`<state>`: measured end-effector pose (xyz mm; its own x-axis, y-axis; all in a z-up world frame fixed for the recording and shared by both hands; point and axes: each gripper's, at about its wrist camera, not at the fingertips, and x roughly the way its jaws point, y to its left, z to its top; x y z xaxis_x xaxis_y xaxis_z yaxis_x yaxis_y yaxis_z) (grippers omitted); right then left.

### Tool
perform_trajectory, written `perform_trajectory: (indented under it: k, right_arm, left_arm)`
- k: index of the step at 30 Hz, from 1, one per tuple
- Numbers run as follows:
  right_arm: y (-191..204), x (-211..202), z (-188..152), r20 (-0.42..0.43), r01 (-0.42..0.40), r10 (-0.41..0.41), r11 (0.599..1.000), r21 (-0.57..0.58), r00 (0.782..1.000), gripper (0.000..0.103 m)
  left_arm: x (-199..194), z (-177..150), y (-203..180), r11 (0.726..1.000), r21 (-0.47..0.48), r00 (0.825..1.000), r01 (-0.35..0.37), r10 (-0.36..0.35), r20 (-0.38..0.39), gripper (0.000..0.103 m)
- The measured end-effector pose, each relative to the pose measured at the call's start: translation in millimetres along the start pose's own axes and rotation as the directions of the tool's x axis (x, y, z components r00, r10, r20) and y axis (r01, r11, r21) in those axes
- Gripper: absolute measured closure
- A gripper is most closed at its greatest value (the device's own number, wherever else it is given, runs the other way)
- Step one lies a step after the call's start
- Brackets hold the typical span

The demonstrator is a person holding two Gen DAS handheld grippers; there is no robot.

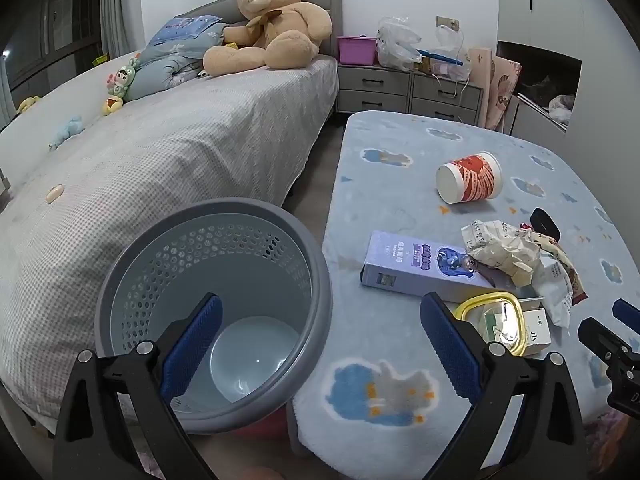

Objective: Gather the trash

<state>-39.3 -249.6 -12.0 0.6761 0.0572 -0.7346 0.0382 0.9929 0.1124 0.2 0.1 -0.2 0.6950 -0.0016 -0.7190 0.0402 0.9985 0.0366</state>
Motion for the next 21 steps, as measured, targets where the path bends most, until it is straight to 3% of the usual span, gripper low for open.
perform_trajectory:
  k: [21]
  right_arm:
    - [0,-2,-2,0.001,-0.002,0.002,1.0,0.001,1.0,0.006]
  left_arm:
    - [-2,-3,-19,0.999,0.032,1.0,0.005,-0.006,0.019,0.008]
